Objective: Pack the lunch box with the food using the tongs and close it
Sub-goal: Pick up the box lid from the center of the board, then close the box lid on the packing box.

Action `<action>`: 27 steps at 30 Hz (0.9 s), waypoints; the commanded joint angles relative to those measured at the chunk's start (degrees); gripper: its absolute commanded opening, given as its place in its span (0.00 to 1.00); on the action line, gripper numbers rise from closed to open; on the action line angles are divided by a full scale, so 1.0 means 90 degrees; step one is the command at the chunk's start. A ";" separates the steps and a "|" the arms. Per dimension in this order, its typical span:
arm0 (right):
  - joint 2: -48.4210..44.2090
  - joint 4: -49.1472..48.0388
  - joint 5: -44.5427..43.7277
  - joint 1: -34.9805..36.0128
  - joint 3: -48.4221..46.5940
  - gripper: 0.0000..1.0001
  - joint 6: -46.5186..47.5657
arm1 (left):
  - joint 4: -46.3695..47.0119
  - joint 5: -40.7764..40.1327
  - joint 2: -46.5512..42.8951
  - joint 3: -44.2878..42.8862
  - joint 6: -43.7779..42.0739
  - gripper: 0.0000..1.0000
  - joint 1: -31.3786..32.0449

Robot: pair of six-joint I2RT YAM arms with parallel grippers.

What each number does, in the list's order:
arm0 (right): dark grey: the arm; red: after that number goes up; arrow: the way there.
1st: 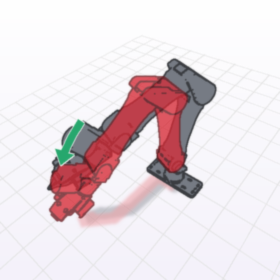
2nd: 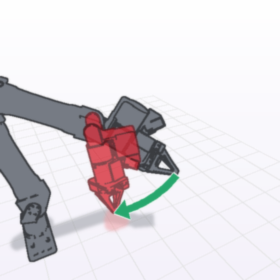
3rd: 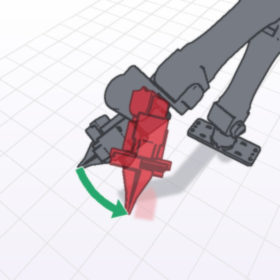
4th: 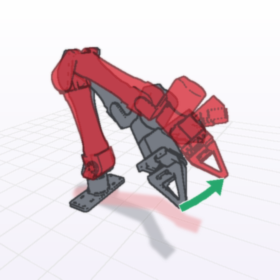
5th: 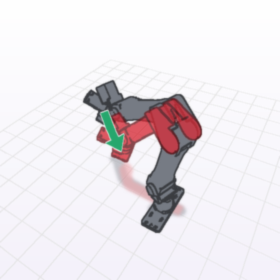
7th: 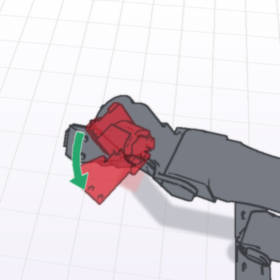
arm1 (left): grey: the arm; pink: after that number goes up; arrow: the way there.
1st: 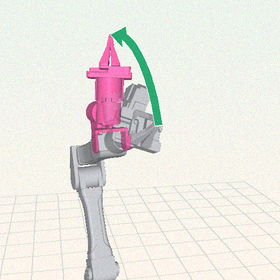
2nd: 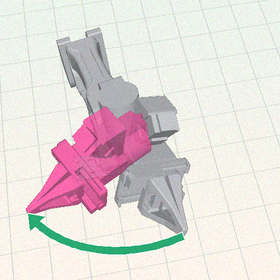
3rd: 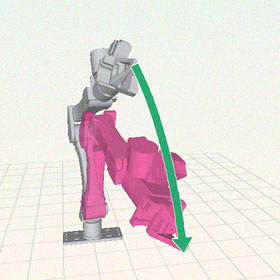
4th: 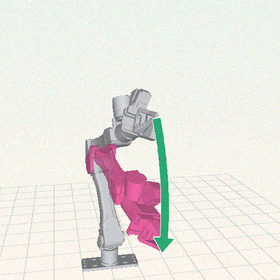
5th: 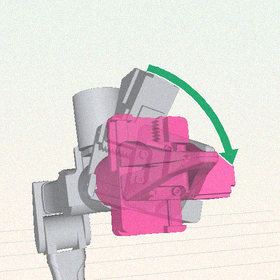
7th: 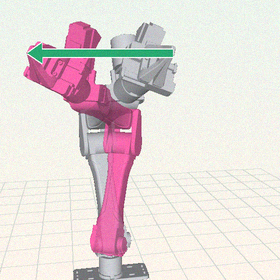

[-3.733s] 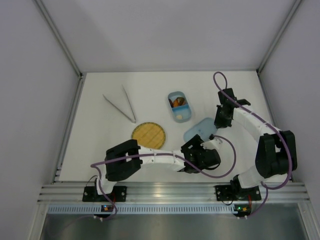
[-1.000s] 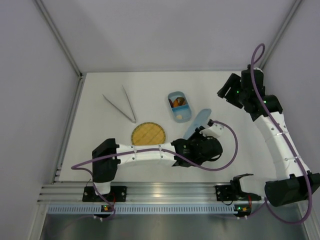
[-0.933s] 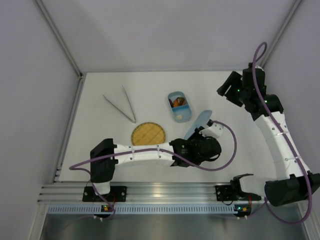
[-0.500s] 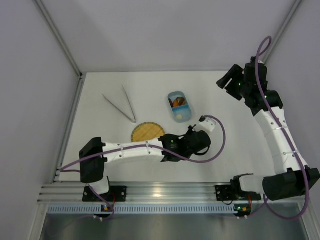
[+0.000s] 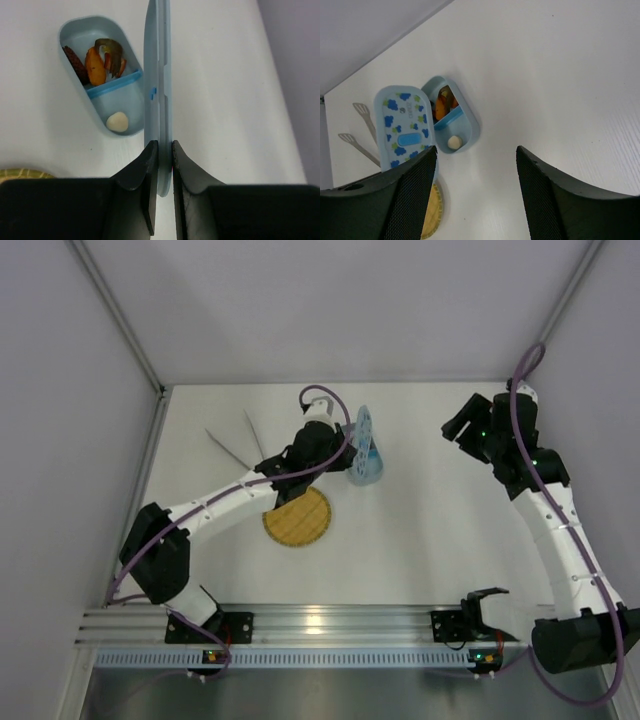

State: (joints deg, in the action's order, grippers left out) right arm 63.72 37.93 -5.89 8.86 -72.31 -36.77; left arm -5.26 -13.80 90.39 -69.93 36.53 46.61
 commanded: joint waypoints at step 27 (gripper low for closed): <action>0.3075 -0.1558 0.1162 -0.0047 -0.0499 0.57 0.0160 | 0.6492 -0.0458 0.1177 0.2301 0.3743 0.00 -0.0569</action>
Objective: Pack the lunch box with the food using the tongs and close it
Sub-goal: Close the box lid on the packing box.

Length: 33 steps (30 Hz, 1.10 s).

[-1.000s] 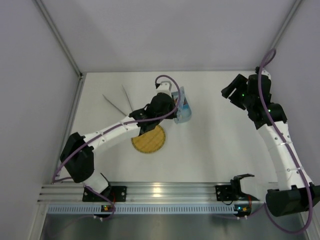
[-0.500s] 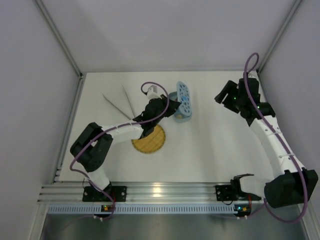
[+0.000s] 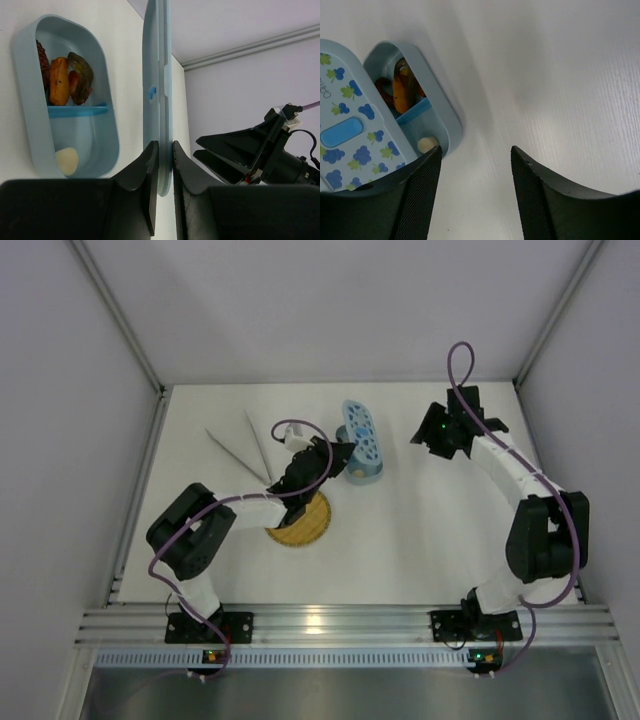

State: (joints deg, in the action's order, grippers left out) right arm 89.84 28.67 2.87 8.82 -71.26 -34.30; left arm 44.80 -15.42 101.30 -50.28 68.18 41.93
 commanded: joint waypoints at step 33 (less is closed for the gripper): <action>0.2732 -0.0001 0.0286 0.0524 -0.2238 0.48 0.0189 | 0.2142 -0.0767 0.1342 0.0401 0.1057 0.00 -0.0060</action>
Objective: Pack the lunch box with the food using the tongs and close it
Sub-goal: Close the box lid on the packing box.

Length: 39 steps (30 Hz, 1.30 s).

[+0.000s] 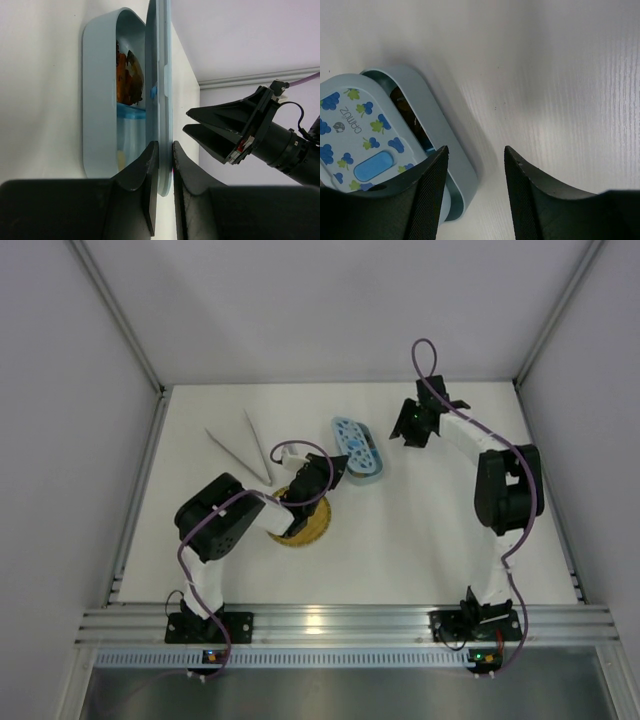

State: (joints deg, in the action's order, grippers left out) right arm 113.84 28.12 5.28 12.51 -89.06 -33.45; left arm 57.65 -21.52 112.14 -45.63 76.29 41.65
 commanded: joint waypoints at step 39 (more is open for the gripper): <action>0.0037 0.0020 -0.0128 0.0416 -0.0017 0.45 0.0231 | -0.1511 0.0535 0.0070 -0.0740 0.0078 0.53 -0.0116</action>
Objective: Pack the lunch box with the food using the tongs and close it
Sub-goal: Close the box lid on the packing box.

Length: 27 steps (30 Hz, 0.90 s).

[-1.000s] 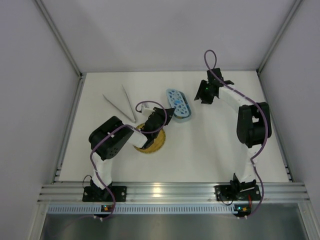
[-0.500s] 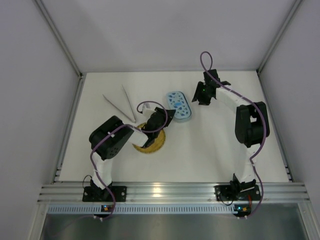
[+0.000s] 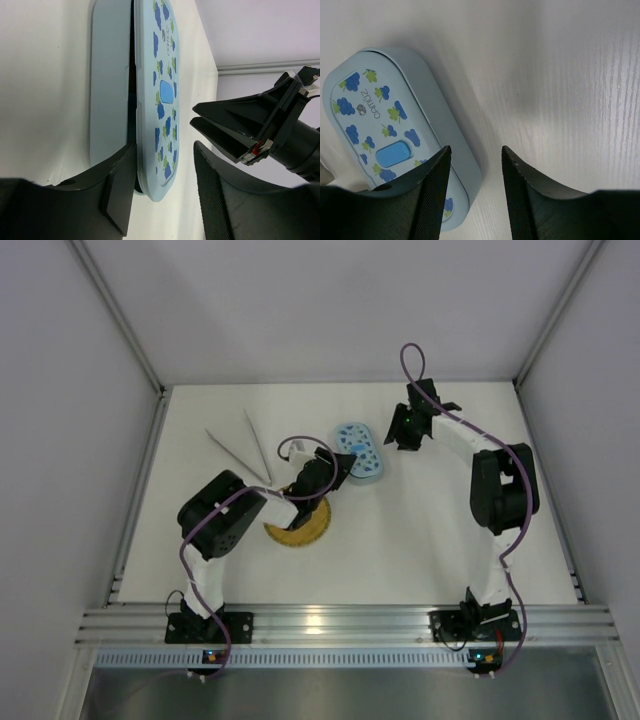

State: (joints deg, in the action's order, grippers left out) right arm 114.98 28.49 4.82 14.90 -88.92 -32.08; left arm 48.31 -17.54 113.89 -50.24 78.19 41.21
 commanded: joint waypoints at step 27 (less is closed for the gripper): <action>-0.0275 -0.0041 -0.0096 0.0142 0.0066 0.44 0.0068 | -0.3874 -0.0141 -0.0974 -0.1664 -0.1432 0.60 -0.0087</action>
State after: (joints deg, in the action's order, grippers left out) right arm 114.96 28.47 4.58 14.90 -88.86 -32.08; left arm 15.59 -17.67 107.96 -63.40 66.74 40.73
